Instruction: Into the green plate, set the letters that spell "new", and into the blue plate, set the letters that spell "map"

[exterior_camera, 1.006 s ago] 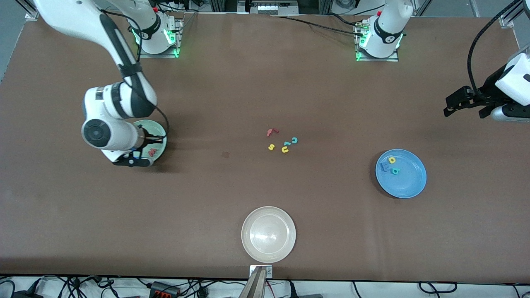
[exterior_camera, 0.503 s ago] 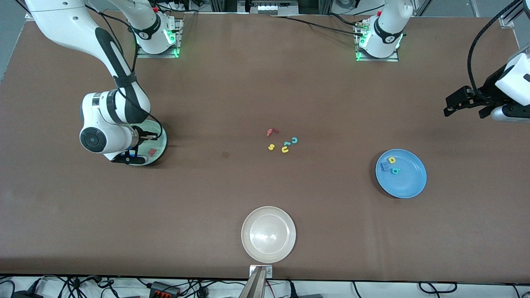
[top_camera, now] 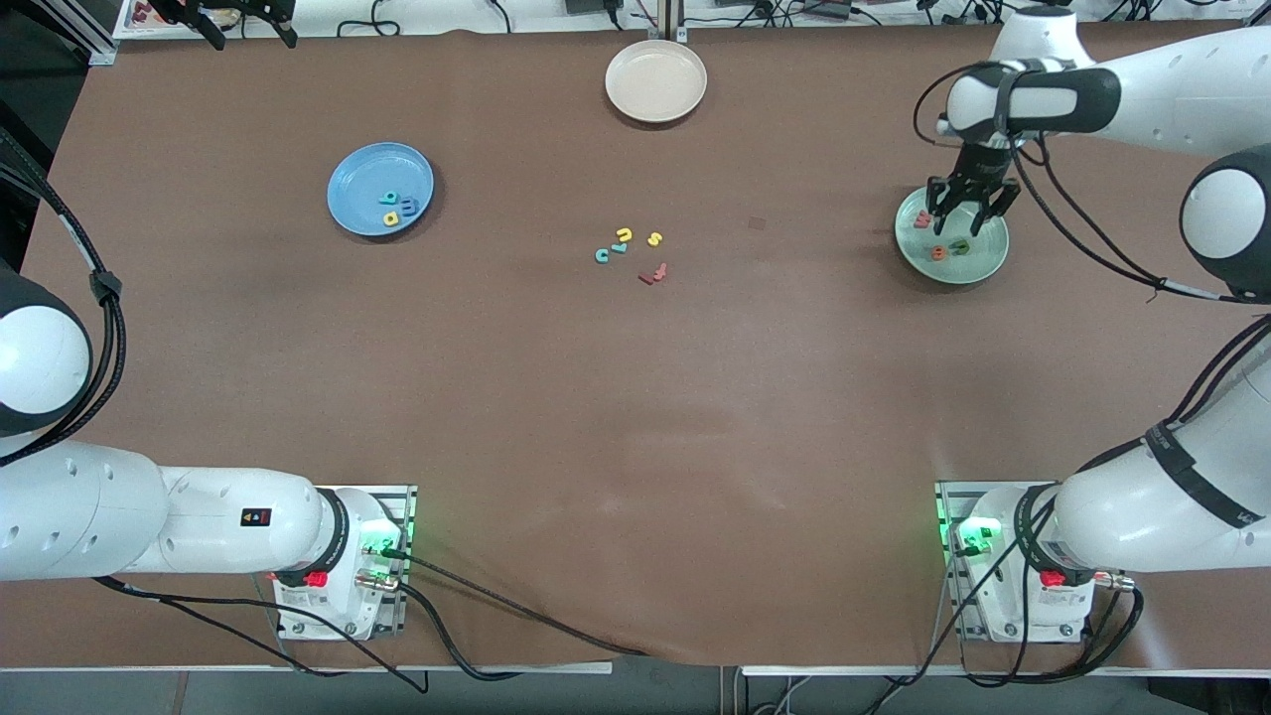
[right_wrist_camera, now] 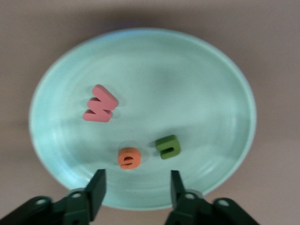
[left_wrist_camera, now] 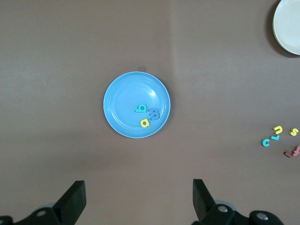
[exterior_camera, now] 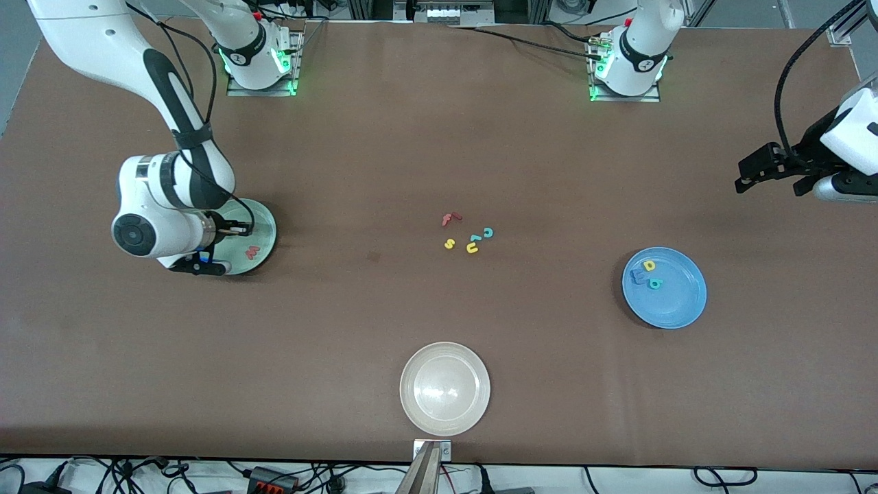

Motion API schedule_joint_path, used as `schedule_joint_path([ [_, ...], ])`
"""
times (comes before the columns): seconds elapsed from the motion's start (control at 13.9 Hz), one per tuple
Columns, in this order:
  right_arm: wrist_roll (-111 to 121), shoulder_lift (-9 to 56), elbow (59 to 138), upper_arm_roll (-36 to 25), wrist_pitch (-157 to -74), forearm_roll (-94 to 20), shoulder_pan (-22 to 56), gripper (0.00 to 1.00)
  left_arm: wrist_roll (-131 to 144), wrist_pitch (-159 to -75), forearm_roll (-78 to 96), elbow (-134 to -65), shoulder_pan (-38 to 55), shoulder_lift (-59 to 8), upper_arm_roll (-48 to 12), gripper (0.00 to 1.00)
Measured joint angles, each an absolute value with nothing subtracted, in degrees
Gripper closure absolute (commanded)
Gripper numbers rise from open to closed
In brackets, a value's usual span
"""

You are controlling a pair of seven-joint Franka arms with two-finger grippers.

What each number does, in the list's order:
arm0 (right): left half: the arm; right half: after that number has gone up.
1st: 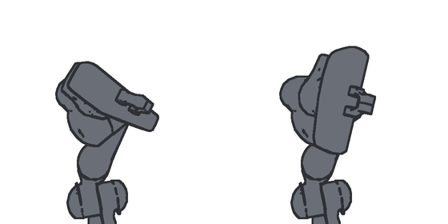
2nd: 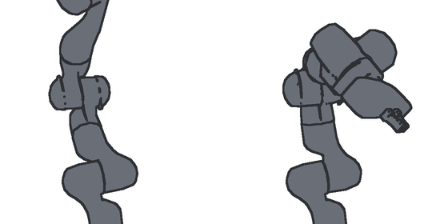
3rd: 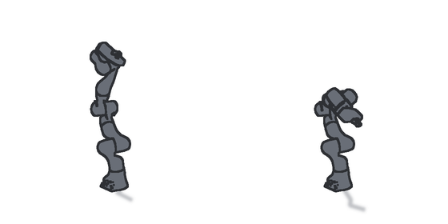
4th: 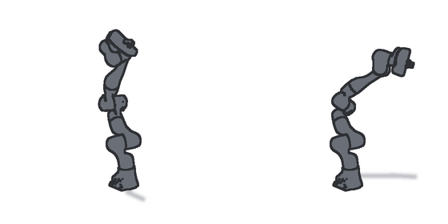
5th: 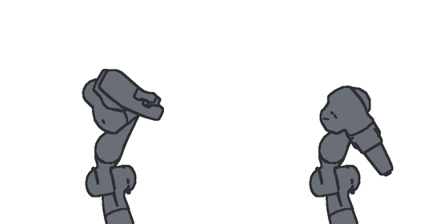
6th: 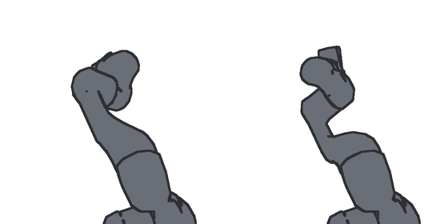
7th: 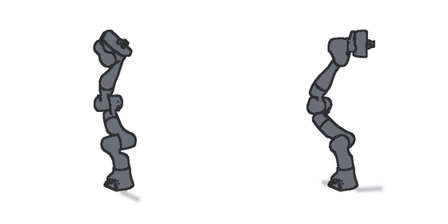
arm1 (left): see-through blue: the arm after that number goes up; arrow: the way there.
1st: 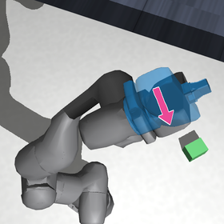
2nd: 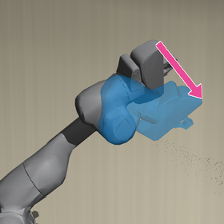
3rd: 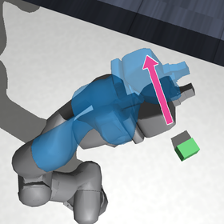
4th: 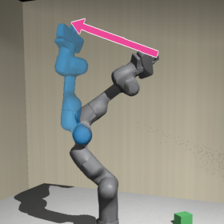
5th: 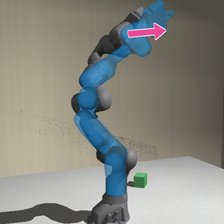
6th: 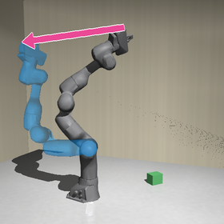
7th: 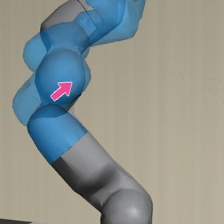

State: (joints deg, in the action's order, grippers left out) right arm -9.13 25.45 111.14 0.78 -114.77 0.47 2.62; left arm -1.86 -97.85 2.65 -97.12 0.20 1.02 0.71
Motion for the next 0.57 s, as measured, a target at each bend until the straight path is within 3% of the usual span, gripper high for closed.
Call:
schedule_joint_path([
  [0.57, -8.52, 19.96, 87.47, 0.70, -99.84, 0.47, -1.89, 0.00, -1.86, -97.84, 2.65, -97.11, 0.18, 1.01, 0.72, 0.00],
])
